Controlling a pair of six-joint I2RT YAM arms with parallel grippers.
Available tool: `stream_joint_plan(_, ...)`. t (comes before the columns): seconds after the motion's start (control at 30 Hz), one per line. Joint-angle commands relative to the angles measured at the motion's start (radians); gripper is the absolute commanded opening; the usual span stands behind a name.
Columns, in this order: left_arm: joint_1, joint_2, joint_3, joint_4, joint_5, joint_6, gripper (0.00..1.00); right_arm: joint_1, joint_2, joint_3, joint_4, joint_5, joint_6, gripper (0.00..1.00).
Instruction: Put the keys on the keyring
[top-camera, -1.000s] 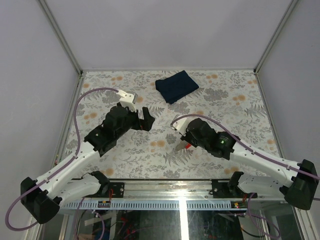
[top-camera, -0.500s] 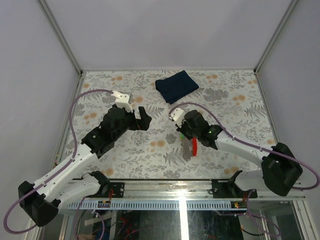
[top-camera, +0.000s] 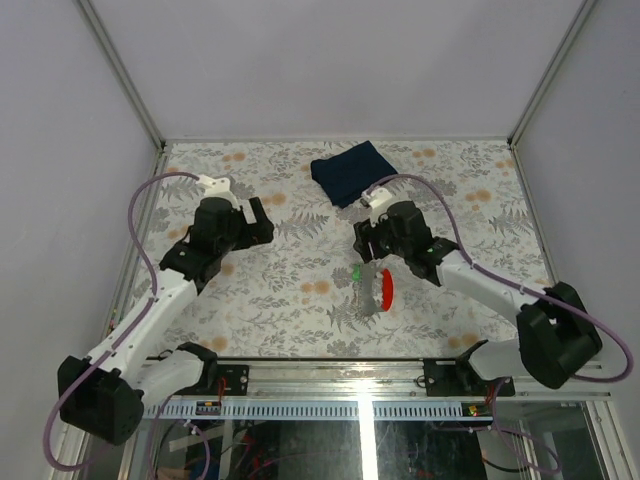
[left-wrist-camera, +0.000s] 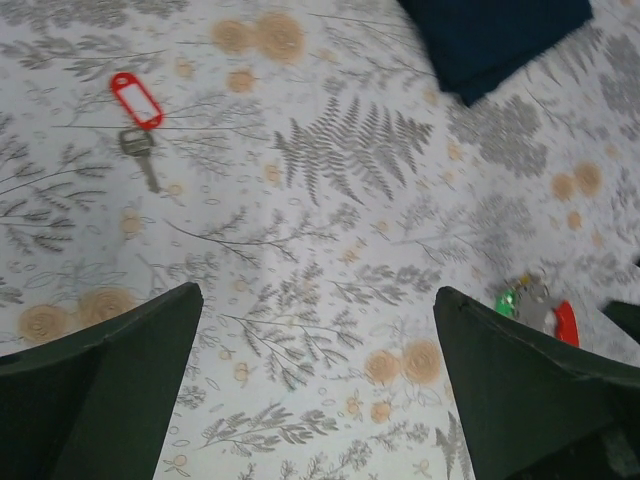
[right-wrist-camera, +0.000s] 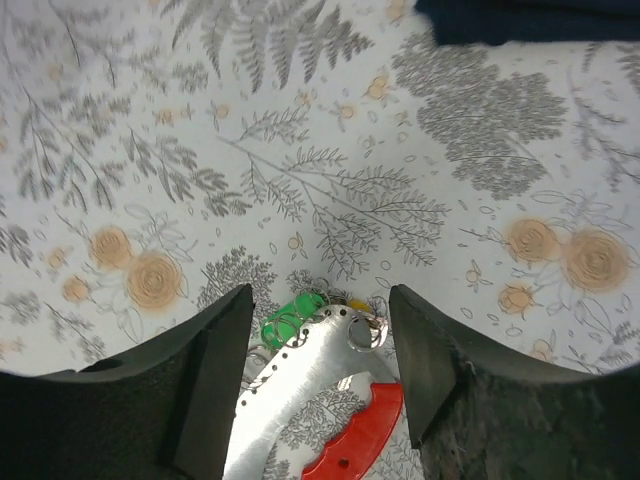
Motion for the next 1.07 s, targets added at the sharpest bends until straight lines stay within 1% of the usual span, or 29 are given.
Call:
stream_joint_plan(0.0,0.143,0.045,0.052,-0.009,0.117,-0.058,1.0,-0.013,-0.171,0.016,0.003,0.136,0.218,0.68)
stream_joint_plan(0.07,0.166,0.049,0.069,-0.007,0.12,-0.069,1.0,-0.014,-0.25,0.042,-0.076,0.182,0.222,0.83)
stream_joint_plan(0.1,0.168,0.047,0.084,-0.012,0.106,-0.068,1.0,-0.013,-0.286,0.059,-0.121,0.205,0.221,0.95)
stream_joint_plan(0.13,0.168,0.042,0.093,-0.019,0.09,-0.065,1.0,-0.015,-0.327,0.07,-0.157,0.215,0.202,1.0)
stream_joint_plan(0.3,0.168,-0.032,0.096,-0.018,0.08,-0.032,1.0,-0.014,-0.559,0.045,-0.211,0.281,0.149,0.99)
stream_joint_plan(0.4,0.168,-0.099,0.079,-0.034,-0.026,-0.021,1.0,-0.015,-0.686,0.035,-0.259,0.309,0.127,0.99)
stream_joint_plan(0.5,0.168,-0.203,0.03,-0.031,-0.141,-0.023,1.0,-0.014,-0.841,-0.017,-0.248,0.348,0.13,0.99)
stream_joint_plan(0.63,0.168,-0.324,-0.039,-0.015,-0.196,-0.002,1.0,-0.015,-0.981,-0.114,-0.216,0.404,0.136,0.99)
stream_joint_plan(0.73,0.168,-0.367,-0.072,-0.023,-0.195,-0.002,1.0,-0.015,-1.011,-0.155,-0.226,0.454,0.159,0.99)
stream_joint_plan(0.8,0.167,-0.378,-0.086,-0.03,-0.195,-0.003,1.0,-0.015,-1.006,-0.165,-0.231,0.459,0.167,0.99)
stream_joint_plan(1.03,0.168,-0.385,-0.088,-0.046,-0.213,0.007,1.0,-0.015,-0.925,-0.129,-0.26,0.471,0.188,0.99)
